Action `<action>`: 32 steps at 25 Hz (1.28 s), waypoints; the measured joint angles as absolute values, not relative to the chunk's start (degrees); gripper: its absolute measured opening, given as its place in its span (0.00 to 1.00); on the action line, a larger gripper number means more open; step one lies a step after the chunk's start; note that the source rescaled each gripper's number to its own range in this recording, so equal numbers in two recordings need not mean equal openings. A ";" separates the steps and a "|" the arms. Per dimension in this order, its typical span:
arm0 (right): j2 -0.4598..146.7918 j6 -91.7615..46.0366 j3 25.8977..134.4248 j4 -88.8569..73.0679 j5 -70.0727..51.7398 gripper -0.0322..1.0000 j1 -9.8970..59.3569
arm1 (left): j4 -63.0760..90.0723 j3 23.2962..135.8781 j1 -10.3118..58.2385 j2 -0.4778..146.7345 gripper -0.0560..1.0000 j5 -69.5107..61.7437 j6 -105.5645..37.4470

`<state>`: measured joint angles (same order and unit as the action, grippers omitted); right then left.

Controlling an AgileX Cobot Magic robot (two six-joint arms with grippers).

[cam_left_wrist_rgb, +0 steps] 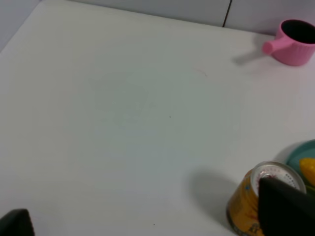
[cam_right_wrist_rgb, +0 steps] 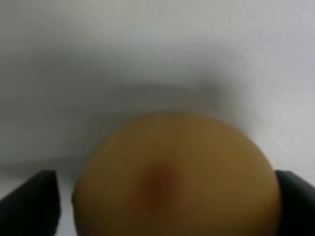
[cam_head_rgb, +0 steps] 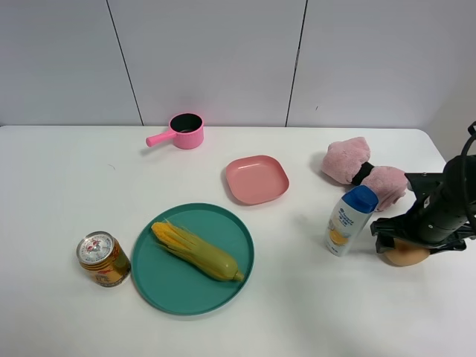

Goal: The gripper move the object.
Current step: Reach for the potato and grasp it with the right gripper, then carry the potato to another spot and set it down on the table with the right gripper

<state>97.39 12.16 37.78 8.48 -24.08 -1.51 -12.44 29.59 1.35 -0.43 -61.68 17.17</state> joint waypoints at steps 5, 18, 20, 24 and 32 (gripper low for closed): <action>97.34 12.16 37.78 9.07 -24.76 0.33 -1.51 | -12.44 29.59 1.35 -0.43 1.00 -61.68 17.17; 69.92 11.65 47.08 11.01 -42.12 0.04 -0.71 | -12.44 29.59 1.35 -0.43 1.00 -61.68 17.17; 66.38 9.28 50.80 8.03 -44.54 0.04 0.85 | -12.44 29.59 1.35 -0.43 1.00 -61.68 17.17; 65.74 6.44 59.50 0.63 -47.99 0.04 5.64 | -12.44 29.59 1.35 -0.43 1.00 -61.68 17.17; 81.04 6.04 80.39 -3.89 -52.63 0.04 20.73 | -12.44 29.59 1.35 -0.43 1.00 -61.68 17.17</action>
